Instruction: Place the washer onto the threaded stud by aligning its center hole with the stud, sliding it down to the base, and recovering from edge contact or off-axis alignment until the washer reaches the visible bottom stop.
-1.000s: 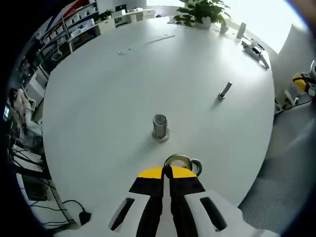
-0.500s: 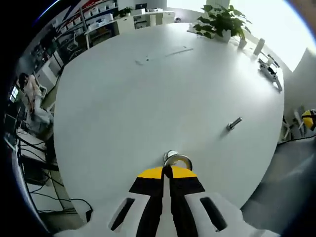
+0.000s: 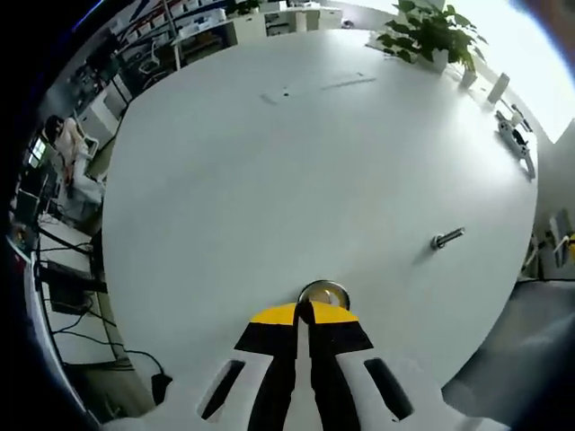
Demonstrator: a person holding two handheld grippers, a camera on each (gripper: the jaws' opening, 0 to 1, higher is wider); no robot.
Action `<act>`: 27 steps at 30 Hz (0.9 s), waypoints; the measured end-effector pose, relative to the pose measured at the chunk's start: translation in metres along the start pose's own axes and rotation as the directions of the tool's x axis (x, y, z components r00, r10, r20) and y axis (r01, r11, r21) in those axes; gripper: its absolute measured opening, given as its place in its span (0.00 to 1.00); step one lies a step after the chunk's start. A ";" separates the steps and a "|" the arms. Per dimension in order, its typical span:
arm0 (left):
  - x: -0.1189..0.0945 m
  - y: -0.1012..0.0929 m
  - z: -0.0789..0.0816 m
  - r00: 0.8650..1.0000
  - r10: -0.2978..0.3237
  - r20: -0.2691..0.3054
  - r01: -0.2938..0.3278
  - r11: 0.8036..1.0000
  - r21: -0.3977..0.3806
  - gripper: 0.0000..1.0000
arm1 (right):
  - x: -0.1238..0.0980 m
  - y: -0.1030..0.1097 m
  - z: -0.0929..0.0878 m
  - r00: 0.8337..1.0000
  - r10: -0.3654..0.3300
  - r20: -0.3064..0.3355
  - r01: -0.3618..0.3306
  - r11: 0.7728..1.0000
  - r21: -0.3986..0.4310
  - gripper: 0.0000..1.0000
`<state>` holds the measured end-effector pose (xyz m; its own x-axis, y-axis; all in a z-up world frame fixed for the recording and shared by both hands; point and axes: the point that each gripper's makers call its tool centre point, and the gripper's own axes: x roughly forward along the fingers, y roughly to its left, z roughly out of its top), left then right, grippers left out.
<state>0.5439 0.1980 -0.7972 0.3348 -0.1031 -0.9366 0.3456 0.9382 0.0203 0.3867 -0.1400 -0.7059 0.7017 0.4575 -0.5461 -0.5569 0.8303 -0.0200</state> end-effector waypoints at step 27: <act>0.011 0.001 -0.006 0.998 0.007 -0.068 -0.007 1.000 -0.003 0.02 | 0.000 0.000 0.000 1.000 0.000 0.002 0.000 1.000 0.002 0.04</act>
<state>0.5427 0.1997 -0.8091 0.2766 -0.0735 -0.9582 0.3406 0.9399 0.0263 0.3874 -0.1400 -0.7058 0.7028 0.4577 -0.5446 -0.5558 0.8311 -0.0186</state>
